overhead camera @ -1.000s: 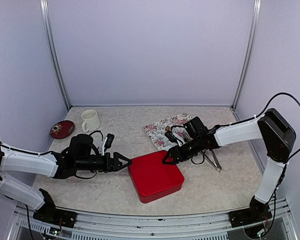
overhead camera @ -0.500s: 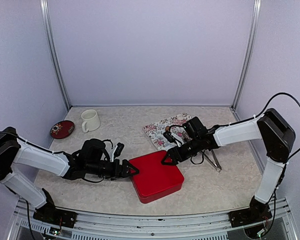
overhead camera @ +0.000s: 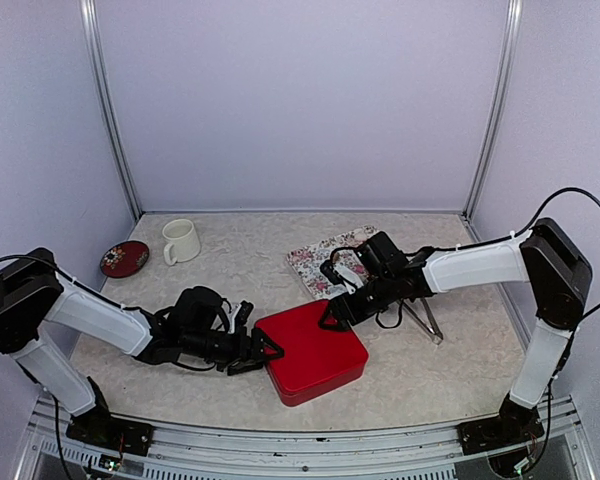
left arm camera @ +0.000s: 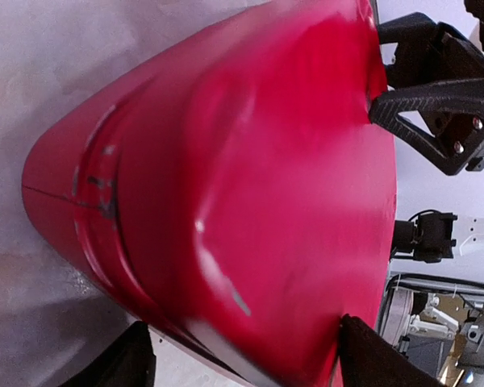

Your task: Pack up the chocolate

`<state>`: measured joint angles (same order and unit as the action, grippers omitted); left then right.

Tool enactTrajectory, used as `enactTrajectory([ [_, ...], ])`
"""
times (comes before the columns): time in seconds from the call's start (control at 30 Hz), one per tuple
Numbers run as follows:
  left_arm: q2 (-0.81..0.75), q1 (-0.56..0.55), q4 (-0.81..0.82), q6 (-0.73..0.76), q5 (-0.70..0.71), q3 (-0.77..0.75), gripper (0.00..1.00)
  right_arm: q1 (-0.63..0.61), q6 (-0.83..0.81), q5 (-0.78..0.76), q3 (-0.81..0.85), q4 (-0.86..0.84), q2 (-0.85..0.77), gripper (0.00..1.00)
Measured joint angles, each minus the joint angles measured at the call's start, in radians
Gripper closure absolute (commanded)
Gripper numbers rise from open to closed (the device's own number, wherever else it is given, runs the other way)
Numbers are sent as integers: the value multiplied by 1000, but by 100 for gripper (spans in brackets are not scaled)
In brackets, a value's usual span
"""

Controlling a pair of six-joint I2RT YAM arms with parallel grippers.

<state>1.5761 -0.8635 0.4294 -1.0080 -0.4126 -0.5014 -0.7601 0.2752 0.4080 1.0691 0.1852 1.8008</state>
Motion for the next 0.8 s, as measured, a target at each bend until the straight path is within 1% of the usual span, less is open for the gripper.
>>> enactTrajectory([
  [0.1,-2,6,-40,5,32,-18,12,-12,-6,-15,3,-1,0,36],
  [0.2,-8,32,-106,13,65,-50,16,-22,-12,-27,8,1,0,31],
  [0.33,-10,72,-129,13,79,-63,30,-39,-29,-42,13,13,0,23],
  [0.6,-14,80,-104,-26,53,-66,59,-48,-25,-83,51,101,0,22],
  [0.67,-14,80,-102,-33,53,-70,64,-48,-19,-93,60,119,0,22],
  [0.8,-14,84,-102,-36,50,-76,68,-48,-11,-102,67,136,2,21],
])
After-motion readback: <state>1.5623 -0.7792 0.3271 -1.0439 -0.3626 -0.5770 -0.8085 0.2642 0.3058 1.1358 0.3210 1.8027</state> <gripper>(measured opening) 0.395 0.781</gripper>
